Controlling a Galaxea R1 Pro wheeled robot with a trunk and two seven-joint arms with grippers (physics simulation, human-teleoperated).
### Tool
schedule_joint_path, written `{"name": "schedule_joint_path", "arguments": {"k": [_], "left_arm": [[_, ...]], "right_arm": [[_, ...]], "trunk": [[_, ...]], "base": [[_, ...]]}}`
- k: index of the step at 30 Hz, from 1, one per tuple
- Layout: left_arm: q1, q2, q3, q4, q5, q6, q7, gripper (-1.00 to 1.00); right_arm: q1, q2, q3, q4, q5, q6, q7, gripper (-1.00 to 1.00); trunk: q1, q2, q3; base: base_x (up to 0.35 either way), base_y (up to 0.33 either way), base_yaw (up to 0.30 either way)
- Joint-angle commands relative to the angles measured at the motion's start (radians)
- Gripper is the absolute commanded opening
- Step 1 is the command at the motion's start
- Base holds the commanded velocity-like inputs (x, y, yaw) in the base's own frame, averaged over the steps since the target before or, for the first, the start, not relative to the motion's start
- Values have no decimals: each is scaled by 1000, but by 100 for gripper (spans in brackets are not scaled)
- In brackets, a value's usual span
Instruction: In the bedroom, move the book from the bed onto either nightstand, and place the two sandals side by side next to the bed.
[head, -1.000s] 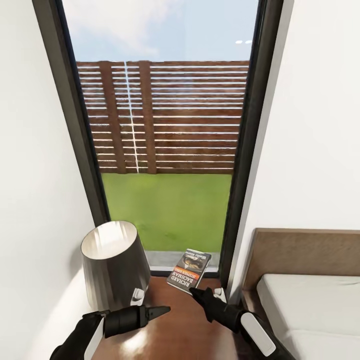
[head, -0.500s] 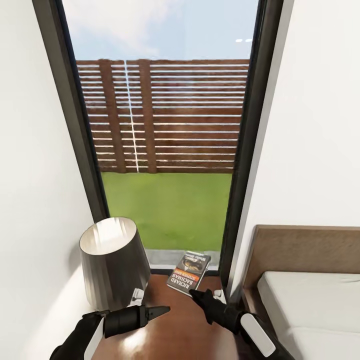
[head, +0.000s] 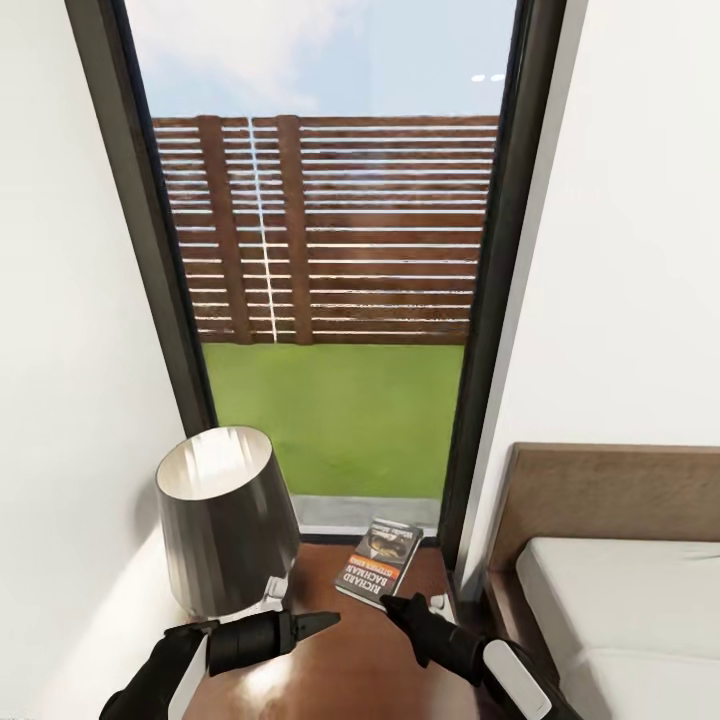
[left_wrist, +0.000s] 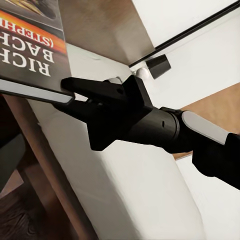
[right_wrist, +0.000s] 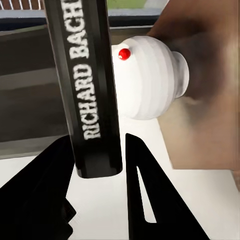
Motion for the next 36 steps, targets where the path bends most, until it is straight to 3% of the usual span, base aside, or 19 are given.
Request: {"name": "schedule_joint_path", "arguments": {"k": [1,36], "left_arm": [[-1,0,1,0,2,10,-3,100],[-1,0,0,1,2,10,-1,100]], "right_arm": [[-1,0,0,0,-2,2,2,-100],[-1,0,1,1,-2,2,4,-100]], "trunk": [[4,-8,-4],[138,-253,-114]], "base": [[0,0,0],[0,0,0]]}}
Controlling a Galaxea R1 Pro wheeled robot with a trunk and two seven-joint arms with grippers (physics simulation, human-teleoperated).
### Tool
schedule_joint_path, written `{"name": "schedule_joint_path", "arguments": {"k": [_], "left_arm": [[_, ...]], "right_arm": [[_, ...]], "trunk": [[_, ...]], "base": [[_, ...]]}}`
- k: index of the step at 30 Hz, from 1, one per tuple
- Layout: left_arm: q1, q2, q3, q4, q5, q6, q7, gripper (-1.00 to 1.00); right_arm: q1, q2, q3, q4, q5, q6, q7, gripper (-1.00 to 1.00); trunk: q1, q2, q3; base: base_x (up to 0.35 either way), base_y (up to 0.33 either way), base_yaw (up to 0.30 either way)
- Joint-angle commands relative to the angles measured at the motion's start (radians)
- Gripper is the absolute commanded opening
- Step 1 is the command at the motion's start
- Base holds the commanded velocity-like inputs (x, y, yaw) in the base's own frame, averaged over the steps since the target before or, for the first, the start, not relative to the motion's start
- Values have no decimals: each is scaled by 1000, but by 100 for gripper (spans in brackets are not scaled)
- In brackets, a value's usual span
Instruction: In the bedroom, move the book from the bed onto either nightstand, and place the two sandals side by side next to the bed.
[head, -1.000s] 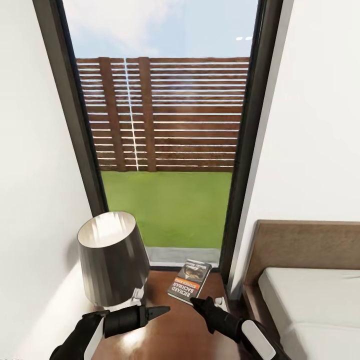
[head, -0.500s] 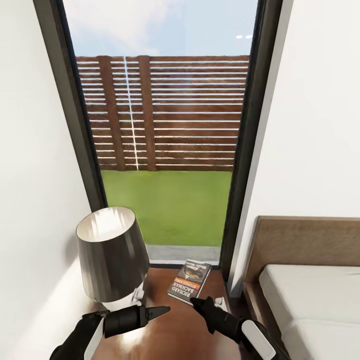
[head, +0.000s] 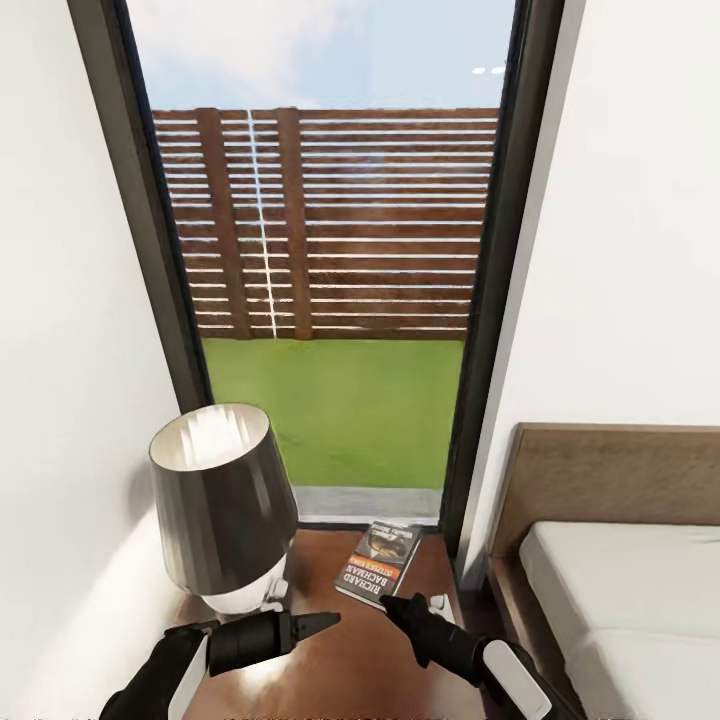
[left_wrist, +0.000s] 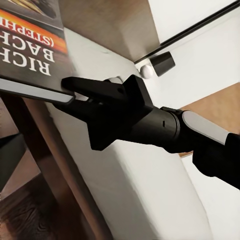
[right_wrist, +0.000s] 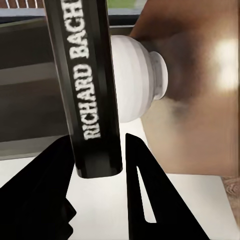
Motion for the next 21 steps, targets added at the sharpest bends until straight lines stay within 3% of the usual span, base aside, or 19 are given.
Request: {"name": "schedule_joint_path", "arguments": {"k": [1,21], "left_arm": [[-1,0,1,0,2,10,-3,100],[-1,0,3,0,2,10,-3,100]], "right_arm": [[-1,0,0,0,-2,3,3,-100],[-1,0,1,0,-2,3,3,-100]], "trunk": [[4,-8,-4],[81,-148,-67]], "base": [[0,0,0],[0,0,0]]}}
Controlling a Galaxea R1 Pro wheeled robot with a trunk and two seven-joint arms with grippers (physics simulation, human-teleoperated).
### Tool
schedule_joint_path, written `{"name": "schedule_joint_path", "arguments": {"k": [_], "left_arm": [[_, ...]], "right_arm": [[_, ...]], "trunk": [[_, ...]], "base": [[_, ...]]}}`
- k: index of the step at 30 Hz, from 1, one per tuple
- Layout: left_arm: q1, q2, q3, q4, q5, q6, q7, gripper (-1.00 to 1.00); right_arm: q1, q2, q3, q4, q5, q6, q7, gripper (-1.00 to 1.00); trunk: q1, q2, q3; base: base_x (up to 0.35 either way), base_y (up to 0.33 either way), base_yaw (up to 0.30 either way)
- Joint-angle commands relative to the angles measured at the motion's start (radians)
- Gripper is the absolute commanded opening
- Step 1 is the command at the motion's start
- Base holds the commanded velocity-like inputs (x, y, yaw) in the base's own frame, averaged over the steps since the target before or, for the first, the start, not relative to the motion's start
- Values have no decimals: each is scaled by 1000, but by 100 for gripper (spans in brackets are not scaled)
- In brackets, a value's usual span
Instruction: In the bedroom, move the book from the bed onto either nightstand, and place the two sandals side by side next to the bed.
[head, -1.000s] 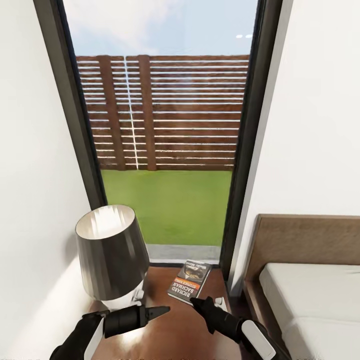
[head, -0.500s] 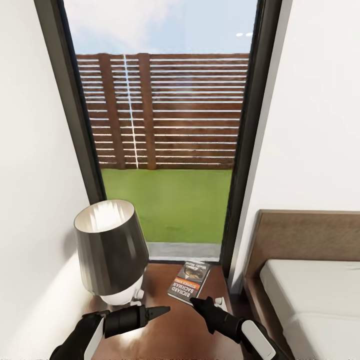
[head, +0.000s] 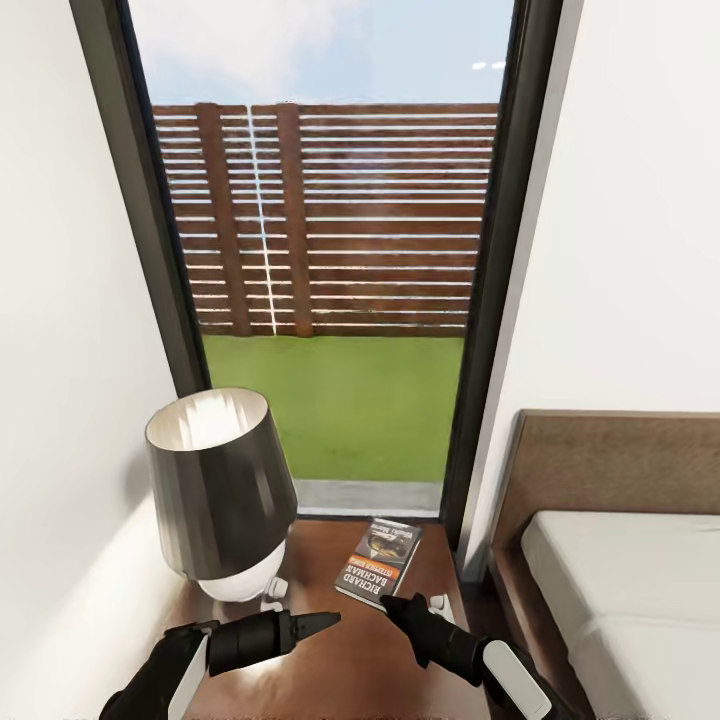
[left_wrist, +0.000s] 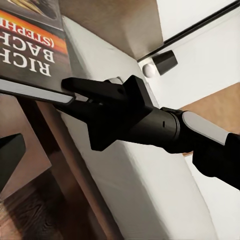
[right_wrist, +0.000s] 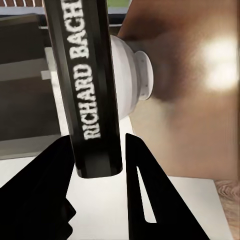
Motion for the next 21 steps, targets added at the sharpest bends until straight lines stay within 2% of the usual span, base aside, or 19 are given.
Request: {"name": "schedule_joint_path", "arguments": {"k": [1,21], "left_arm": [[-1,0,1,0,2,10,-3,100],[-1,0,1,0,2,10,-3,100]], "right_arm": [[-1,0,0,0,-3,3,3,-100],[-1,0,0,0,-3,3,3,-100]], "trunk": [[4,-8,-4],[80,-148,-67]], "base": [[0,0,0],[0,0,0]]}}
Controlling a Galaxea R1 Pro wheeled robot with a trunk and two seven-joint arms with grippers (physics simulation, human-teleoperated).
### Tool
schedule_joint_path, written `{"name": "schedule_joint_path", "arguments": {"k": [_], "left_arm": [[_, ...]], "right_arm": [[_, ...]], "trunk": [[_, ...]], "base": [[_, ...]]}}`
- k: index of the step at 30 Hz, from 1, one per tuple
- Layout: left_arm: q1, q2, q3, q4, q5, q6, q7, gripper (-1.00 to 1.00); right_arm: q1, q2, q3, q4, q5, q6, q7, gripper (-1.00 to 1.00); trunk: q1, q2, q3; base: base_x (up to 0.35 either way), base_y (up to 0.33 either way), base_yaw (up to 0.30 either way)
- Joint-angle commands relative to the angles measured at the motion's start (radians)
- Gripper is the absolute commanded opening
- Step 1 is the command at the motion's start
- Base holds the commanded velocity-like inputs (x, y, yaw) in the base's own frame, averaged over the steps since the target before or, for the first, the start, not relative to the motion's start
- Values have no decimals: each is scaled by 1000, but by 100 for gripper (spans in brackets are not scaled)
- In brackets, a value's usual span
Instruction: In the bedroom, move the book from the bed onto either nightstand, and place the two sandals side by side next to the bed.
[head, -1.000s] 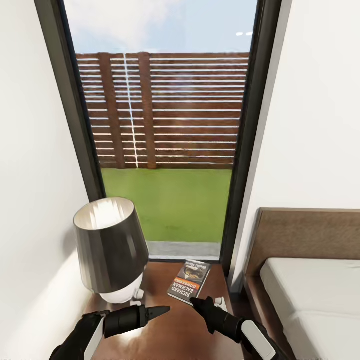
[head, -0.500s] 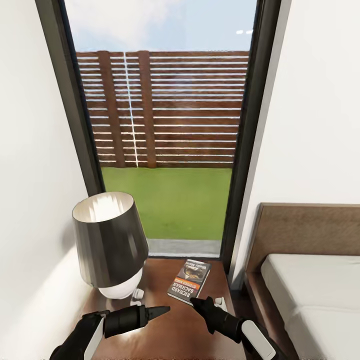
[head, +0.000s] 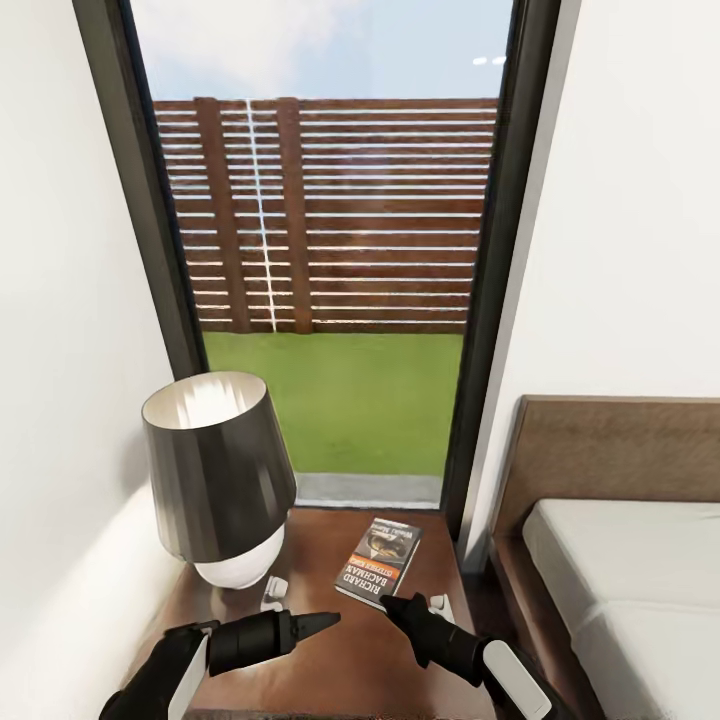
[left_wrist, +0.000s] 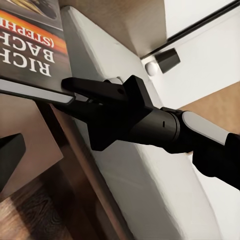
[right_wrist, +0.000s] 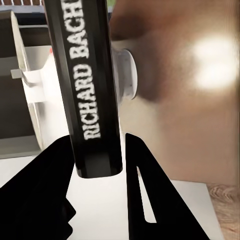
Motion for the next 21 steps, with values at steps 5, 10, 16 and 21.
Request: {"name": "schedule_joint_path", "arguments": {"k": [5,10,16,21], "left_arm": [[-1,0,1,0,2,10,-3,100],[-1,0,1,0,2,10,-3,100],[-1,0,0,0,2,10,-3,100],[-1,0,0,0,2,10,-2,100]], "right_arm": [[-1,0,0,0,-3,3,3,-100],[-1,0,0,0,-3,3,3,-100],[-1,0,0,0,-3,3,3,-100],[-1,0,0,0,-3,3,3,-100]], "trunk": [[19,-36,-17],[38,-71,-32],[61,-113,-51],[80,-148,-67]], "base": [[0,0,0],[0,0,0],[0,0,0],[0,0,0]]}}
